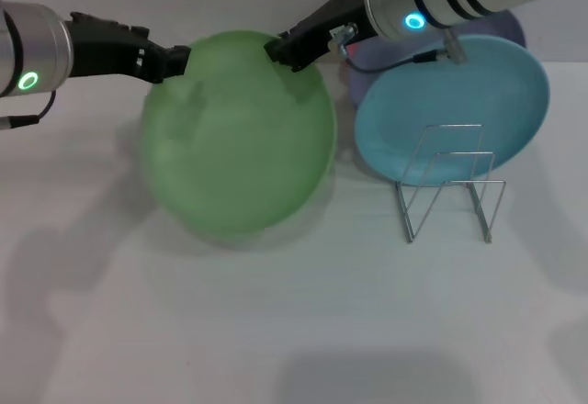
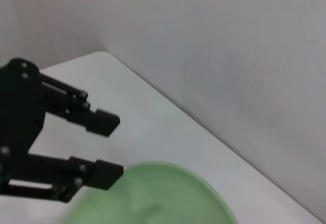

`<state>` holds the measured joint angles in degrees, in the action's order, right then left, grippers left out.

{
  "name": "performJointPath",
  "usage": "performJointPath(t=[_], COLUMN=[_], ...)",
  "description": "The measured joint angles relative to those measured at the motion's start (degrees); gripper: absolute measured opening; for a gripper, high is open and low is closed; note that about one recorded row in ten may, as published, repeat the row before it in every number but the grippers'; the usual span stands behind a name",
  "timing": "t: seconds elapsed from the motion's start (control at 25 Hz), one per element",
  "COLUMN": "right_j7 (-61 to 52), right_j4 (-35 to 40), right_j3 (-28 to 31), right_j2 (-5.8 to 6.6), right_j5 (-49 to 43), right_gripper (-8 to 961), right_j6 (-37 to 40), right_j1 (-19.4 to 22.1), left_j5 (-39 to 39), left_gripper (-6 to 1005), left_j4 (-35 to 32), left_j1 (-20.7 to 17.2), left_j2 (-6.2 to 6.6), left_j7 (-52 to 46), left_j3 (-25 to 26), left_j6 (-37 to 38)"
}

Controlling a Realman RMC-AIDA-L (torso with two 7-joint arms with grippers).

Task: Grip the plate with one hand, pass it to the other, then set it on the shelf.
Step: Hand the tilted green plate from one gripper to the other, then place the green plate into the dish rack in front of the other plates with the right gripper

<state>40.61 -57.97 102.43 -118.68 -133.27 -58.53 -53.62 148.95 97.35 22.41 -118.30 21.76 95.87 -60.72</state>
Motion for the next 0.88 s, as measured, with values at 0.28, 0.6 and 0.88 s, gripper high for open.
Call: performJointPath(t=[0.28,0.6,0.88], right_j7=[0.0,8.0,20.4], right_j4=[-3.5,-13.8,-25.1], right_j3=[0.0,0.1,0.1], right_j2=[-0.06,-0.1,-0.25], right_j5=[0.1,0.1,1.2], right_gripper=[54,27,25], right_j6=[-0.2,-0.2,0.3], right_j1=[1.8,7.9,15.5], left_j5=[0.0,0.4,-0.1], left_gripper=[516,539,573], left_j4=[3.7,3.1,-3.9], left_j1=[-4.1,-11.3,-16.9], left_j2=[0.01,0.0,0.04], left_j7=[0.0,0.9,2.0], left_j3=[-0.2,-3.5,-8.6], left_j6=[5.2,23.8,47.8])
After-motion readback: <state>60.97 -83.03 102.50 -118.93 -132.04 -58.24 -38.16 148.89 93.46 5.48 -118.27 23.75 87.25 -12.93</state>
